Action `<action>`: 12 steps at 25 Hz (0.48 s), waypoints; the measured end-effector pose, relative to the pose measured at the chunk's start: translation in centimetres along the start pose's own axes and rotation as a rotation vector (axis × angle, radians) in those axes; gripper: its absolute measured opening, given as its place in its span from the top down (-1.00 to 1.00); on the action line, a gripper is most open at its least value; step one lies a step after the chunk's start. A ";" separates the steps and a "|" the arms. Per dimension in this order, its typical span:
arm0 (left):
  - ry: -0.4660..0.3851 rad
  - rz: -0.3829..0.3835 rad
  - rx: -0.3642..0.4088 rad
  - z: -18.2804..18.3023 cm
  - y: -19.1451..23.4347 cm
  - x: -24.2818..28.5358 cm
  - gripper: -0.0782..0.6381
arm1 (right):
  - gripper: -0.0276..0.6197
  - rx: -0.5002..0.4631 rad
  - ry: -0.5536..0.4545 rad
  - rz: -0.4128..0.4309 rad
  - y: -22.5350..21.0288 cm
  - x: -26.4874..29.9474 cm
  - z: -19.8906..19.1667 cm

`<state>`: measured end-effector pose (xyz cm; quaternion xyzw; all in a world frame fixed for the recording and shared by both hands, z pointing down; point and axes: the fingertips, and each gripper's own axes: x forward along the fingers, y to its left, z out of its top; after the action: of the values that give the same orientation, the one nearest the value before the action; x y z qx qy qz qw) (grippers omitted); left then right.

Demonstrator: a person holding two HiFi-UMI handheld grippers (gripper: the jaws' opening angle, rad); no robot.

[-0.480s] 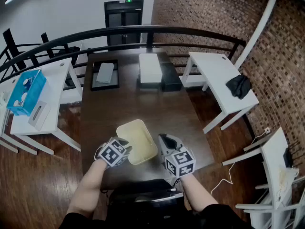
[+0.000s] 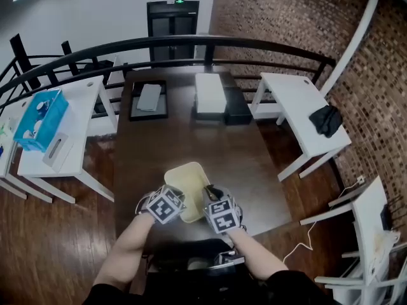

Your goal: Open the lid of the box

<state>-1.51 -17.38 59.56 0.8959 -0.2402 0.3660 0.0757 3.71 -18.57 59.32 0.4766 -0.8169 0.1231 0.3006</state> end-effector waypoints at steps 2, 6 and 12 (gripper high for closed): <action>-0.006 0.003 -0.009 0.0 0.1 0.0 0.74 | 0.81 -0.002 0.026 -0.020 -0.1 0.4 -0.6; -0.008 -0.004 -0.012 0.0 0.0 0.1 0.73 | 0.83 0.009 0.029 -0.033 -0.2 0.8 -0.7; 0.007 -0.010 -0.023 -0.7 0.1 0.0 0.73 | 0.85 0.033 0.013 -0.041 0.2 0.2 -0.3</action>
<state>-1.99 -17.25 60.03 0.8948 -0.2396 0.3662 0.0886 3.59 -18.48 59.67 0.4974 -0.8028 0.1332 0.3005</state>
